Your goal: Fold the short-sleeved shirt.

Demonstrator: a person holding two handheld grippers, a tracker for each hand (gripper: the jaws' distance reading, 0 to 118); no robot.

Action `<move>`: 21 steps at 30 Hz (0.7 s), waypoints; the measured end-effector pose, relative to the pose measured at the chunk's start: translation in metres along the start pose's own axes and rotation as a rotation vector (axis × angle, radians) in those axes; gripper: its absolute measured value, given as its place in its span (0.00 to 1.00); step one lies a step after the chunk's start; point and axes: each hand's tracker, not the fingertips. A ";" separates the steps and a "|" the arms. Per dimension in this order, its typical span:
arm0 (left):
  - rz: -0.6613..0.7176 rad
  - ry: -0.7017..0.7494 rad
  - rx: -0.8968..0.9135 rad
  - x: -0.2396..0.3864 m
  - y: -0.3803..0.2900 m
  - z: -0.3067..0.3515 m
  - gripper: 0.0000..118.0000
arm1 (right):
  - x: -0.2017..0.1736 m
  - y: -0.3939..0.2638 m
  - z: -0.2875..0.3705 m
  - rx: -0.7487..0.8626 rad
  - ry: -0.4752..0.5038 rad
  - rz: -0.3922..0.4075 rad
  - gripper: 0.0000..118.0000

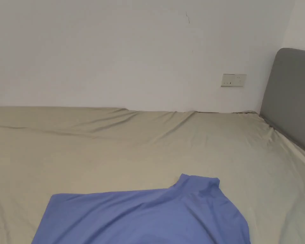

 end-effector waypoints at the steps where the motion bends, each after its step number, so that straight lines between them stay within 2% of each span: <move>1: 0.025 -0.008 -0.020 -0.004 -0.010 0.006 0.02 | 0.000 -0.012 0.006 -0.011 -0.001 -0.001 0.10; 3: 0.104 -0.058 0.015 -0.014 -0.027 0.019 0.02 | 0.003 -0.036 0.018 -0.041 -0.059 0.006 0.08; 5: 0.188 -0.092 0.039 -0.021 -0.040 0.028 0.02 | 0.014 -0.059 0.031 -0.038 -0.051 -0.013 0.08; 7: 0.158 -0.067 0.041 -0.020 -0.046 0.026 0.02 | 0.024 -0.073 0.039 -0.020 -0.016 -0.090 0.08; 9: 0.142 -0.026 0.034 -0.017 -0.042 0.013 0.02 | 0.021 -0.072 0.040 0.034 -0.041 -0.084 0.08; 10: 0.134 -0.002 0.024 -0.013 -0.039 0.006 0.02 | 0.013 -0.064 0.037 0.063 -0.051 -0.050 0.08; 11: 0.120 0.009 0.029 -0.009 -0.036 0.000 0.02 | 0.005 -0.056 0.034 0.082 -0.066 -0.024 0.17; 12: 0.101 0.031 0.031 0.001 -0.035 -0.005 0.02 | -0.006 -0.045 0.027 0.114 -0.081 0.005 0.40; 14: 0.077 0.046 0.022 0.010 -0.028 -0.010 0.02 | -0.024 -0.020 0.007 0.117 -0.121 0.076 0.97; 15: 0.065 0.044 0.023 0.013 -0.025 -0.011 0.02 | -0.030 -0.006 -0.010 0.112 -0.114 0.110 1.00; 17: 0.043 0.047 0.023 0.016 -0.023 -0.006 0.02 | -0.039 0.012 -0.035 0.135 -0.137 0.156 1.00; 18: 0.033 0.049 0.022 0.017 -0.021 -0.005 0.02 | -0.043 0.022 -0.051 0.090 -0.167 0.163 1.00; 20: 0.021 0.073 0.037 0.024 -0.021 0.002 0.02 | -0.039 0.033 -0.075 -0.004 -0.169 0.121 0.69; 21: 0.019 0.070 0.042 0.023 -0.020 0.004 0.02 | -0.038 0.034 -0.080 -0.026 -0.130 0.081 0.67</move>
